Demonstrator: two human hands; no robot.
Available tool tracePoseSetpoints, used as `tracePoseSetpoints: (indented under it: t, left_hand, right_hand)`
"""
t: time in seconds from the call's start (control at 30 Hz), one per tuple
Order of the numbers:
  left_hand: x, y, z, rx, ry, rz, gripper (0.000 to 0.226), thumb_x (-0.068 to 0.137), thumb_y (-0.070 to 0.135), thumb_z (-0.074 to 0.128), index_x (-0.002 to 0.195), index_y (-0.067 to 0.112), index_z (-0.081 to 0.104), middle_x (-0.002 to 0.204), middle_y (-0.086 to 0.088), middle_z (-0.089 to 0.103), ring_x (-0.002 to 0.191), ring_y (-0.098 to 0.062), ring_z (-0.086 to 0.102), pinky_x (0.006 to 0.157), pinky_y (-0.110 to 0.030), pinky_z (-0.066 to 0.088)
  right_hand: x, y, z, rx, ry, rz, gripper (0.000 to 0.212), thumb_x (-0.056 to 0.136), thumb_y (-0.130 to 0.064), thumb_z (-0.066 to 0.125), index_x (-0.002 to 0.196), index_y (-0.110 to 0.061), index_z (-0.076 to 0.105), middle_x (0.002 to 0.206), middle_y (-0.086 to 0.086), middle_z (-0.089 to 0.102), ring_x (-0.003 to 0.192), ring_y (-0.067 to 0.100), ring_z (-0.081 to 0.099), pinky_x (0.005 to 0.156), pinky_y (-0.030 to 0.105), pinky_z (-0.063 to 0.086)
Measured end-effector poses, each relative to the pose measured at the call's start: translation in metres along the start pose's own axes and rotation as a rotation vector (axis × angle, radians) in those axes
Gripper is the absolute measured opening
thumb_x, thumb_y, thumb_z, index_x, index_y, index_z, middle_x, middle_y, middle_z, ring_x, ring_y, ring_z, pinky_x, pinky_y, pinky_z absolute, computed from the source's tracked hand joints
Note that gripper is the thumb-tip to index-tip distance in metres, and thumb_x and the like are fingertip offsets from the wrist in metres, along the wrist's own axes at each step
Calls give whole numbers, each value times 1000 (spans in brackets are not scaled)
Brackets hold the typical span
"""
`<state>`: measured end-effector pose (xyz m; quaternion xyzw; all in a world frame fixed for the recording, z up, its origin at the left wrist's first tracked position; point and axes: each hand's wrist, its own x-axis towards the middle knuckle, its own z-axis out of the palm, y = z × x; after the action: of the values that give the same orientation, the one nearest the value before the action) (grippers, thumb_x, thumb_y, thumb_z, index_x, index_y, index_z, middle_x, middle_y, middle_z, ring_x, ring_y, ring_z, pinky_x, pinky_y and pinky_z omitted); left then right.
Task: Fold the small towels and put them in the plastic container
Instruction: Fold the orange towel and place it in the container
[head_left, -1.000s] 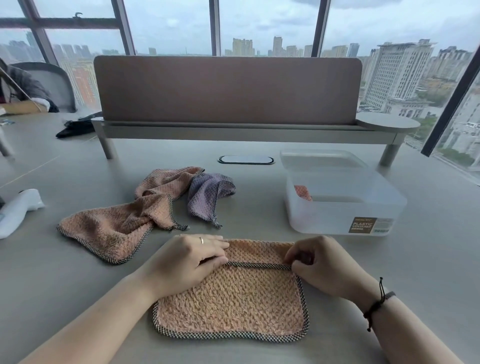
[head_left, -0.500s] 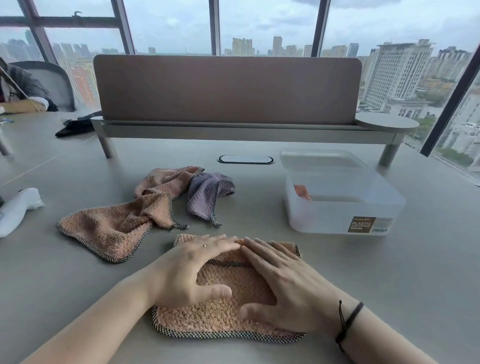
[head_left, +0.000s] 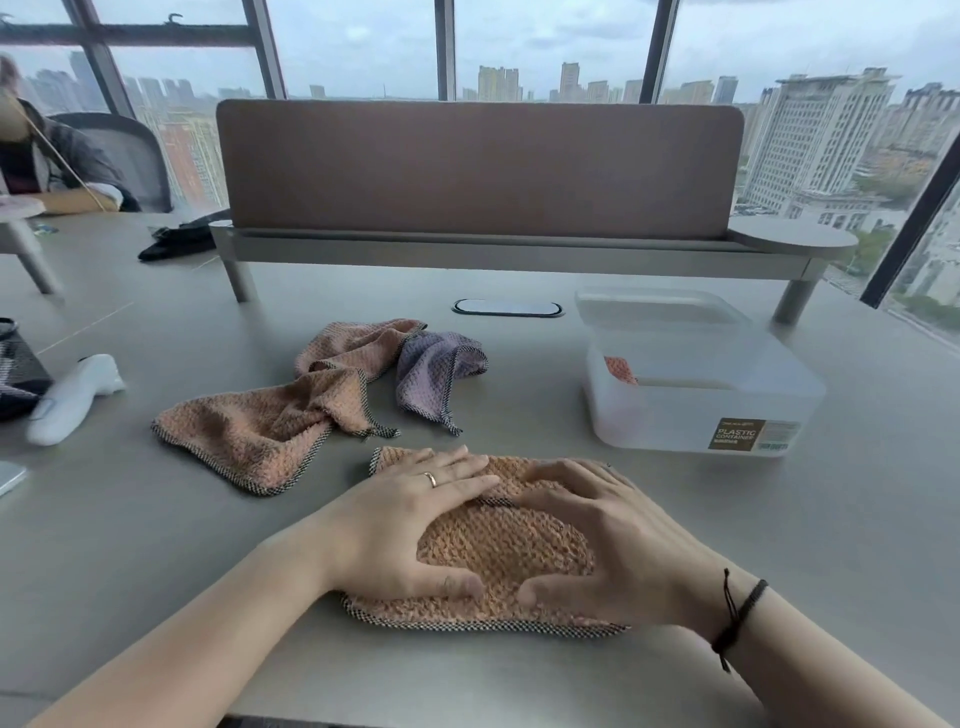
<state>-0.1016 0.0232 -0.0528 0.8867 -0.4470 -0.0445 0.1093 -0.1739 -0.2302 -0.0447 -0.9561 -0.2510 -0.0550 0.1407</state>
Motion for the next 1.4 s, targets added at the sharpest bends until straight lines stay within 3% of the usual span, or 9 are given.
tracePoseSetpoints:
  t: [0.13,0.3,0.43,0.6,0.77,0.97,1.07,1.2,1.4]
  left_hand:
    - [-14,5,-8,-166,241,72,60,71,72,73,115,32,66,120,19,63,117,4,53,105,-26,43]
    - [-16,22,-10,-390,108,34,40,63,55,87,74,22,68,70,5,66,66,-11,61,61,-31,51]
    - [-17,30,-11,-272,-29,17,37,64,53,85,84,25,68,75,10,63,68,-3,57,59,-13,41]
    - [-23,18,-21,-195,-15,-66,10,76,27,69,84,28,65,77,13,65,67,-2,56,61,-14,40]
    - [-30,-8,-30,-480,77,-211,7,87,26,75,88,31,71,70,15,68,59,0,51,59,-19,42]
    - [-31,-35,-24,-514,174,-302,9,83,42,76,89,36,72,62,6,65,56,-9,48,62,-30,43]
    - [-31,-42,-20,-426,194,-383,20,75,49,81,89,37,73,78,15,75,72,-6,67,79,-32,54]
    - [-28,-42,-17,-360,208,-375,21,71,40,86,87,40,71,65,21,61,54,0,50,62,-24,45]
    - [-29,-36,-20,-227,229,-305,26,76,39,82,95,52,72,80,21,61,65,-3,54,60,-12,37]
  right_hand:
    - [-15,-20,-1,39,-47,-139,47,74,-76,63,98,-35,66,94,-18,54,89,3,51,79,25,44]
    - [-14,-27,5,73,-58,-107,21,89,-48,57,88,-28,60,89,-13,55,80,9,54,69,32,47]
    - [-9,-28,6,123,-72,-50,17,90,-40,55,86,-25,60,85,-14,54,78,8,52,69,25,44]
    - [-9,-22,0,304,-43,110,19,93,-40,58,79,-27,58,75,-9,60,72,8,54,66,25,44]
    - [-19,-21,-2,261,-32,146,47,70,-70,65,95,-31,58,79,-17,57,74,1,51,68,21,43]
    - [-19,-13,-3,290,188,233,11,81,-27,70,89,-32,65,60,-16,58,56,4,52,54,12,36]
    - [-13,2,-4,371,266,354,16,81,-31,77,93,-34,67,62,-11,63,51,5,50,49,13,34]
    - [-7,12,3,310,275,458,15,78,-36,79,91,-34,69,69,-12,65,59,0,55,53,11,37]
    - [-6,9,10,112,274,416,12,80,-40,74,86,-32,66,87,-16,65,78,10,61,69,32,51]
